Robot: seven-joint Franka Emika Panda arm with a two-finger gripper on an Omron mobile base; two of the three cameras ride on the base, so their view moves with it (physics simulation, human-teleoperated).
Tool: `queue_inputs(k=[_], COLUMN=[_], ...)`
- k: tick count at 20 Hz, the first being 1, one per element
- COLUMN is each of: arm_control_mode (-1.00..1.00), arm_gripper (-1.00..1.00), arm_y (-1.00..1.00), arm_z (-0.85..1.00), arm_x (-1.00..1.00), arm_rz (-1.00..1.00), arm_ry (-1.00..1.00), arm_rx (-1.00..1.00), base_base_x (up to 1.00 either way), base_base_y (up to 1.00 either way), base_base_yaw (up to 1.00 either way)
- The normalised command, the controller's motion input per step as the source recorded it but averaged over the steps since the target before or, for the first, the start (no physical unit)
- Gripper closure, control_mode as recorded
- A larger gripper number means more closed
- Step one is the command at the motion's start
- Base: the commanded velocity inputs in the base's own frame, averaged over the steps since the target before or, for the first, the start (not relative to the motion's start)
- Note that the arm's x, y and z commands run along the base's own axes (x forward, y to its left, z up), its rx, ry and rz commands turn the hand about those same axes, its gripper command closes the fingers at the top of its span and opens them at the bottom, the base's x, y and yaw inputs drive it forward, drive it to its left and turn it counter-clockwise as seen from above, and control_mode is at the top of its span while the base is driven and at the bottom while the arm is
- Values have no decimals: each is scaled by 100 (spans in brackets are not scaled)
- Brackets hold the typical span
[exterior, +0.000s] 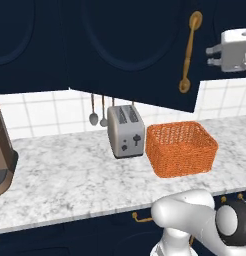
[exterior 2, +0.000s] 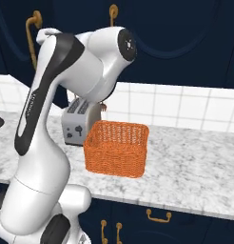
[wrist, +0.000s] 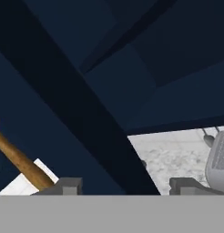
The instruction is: Open the cabinet, pick up the bread from the cabinet and place it in the basket. Then move the basket to the dining counter.
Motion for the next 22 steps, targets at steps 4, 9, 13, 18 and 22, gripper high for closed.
queue_inputs(k=[4,9,13,18,22], arm_control_mode=[-100,-100,-100,-100,-100], arm_gripper=[-100,-100,-100,-100,-100], arm_y=[79,93,100,100,100], arm_z=[0,0,0,0,0], arm_x=[-67,-81,-77,-76,-69], arm_rz=[13,20,18,16,14], arm_ry=[0,0,0,0,-1], arm_rx=[0,0,0,0,0], base_base_x=[0,0,0,0,0], base_base_y=[0,0,0,0,0], base_base_yaw=[0,0,0,0,0])
